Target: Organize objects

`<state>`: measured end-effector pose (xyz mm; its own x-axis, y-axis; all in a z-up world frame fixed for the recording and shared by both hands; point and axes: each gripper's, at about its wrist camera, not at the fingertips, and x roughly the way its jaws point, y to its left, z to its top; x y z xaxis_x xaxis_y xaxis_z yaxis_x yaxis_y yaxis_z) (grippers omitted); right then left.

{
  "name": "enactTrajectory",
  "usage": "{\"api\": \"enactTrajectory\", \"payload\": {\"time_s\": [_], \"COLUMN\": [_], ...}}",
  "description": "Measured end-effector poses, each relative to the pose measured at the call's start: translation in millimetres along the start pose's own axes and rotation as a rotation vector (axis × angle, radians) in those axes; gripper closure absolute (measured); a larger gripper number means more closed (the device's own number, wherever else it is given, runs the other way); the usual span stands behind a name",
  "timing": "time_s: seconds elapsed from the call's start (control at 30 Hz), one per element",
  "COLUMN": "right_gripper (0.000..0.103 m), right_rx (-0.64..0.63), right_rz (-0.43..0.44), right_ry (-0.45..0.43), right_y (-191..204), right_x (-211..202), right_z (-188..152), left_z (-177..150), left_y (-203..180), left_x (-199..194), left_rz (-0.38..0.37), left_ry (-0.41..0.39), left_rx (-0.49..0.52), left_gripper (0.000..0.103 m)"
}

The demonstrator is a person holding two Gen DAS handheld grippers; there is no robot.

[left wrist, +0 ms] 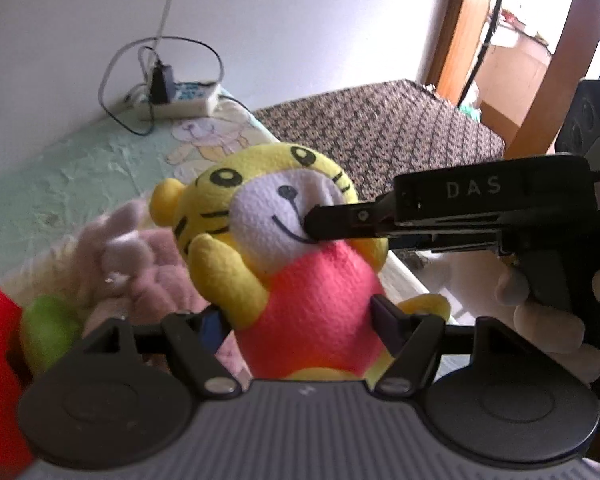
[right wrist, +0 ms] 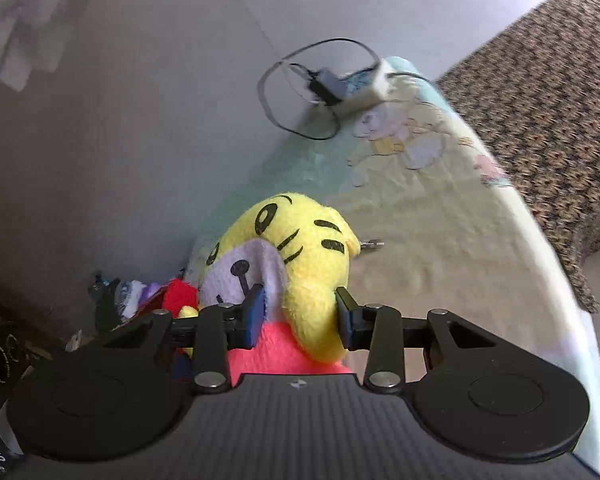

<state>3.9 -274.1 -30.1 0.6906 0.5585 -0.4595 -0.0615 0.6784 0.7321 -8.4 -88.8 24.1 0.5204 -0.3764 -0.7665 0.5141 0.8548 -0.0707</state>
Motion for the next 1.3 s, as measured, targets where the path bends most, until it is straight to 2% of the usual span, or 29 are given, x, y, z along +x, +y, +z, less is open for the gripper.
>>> {"api": "enactTrajectory", "payload": {"time_s": [0.27,0.43,0.8,0.97,1.07,1.17,1.3], "right_gripper": [0.064,0.064,0.064,0.064,0.065,0.066,0.067], "right_rx": [-0.092,-0.141,-0.166,-0.181,-0.194,-0.227,-0.256], "right_rz": [0.084,0.106,0.131,0.077,0.005,-0.074,-0.122], "right_ry": [-0.005,-0.005,0.039,0.041,0.012,-0.026,-0.059], "right_y": [59.7,98.9,192.3,221.7,235.5,247.1,258.4], "right_x": [15.6,41.8,131.1,158.9,167.5,182.0,192.1], "right_z": [-11.0,-25.0,-60.9,-75.3,-86.3,-91.7,-93.5], "left_z": [-14.5,-26.4,-66.7,-88.3,-97.5,-100.6,-107.5], "left_y": [28.3,61.7,179.0,232.8,263.9,293.2,318.0], "left_x": [-57.9,-89.0,-141.7,-151.2,-146.2,-139.1,-138.7], "left_rz": [0.063,0.091,0.141,0.143,0.110,0.046,-0.011], "left_ry": [-0.103,-0.161,-0.196,-0.192,-0.177,-0.168,-0.174], "left_rx": [-0.052,-0.079,-0.123,-0.152,-0.172,-0.198,-0.211], "left_gripper": [0.031,0.032,0.031,0.031,0.030,0.029,0.027]}}
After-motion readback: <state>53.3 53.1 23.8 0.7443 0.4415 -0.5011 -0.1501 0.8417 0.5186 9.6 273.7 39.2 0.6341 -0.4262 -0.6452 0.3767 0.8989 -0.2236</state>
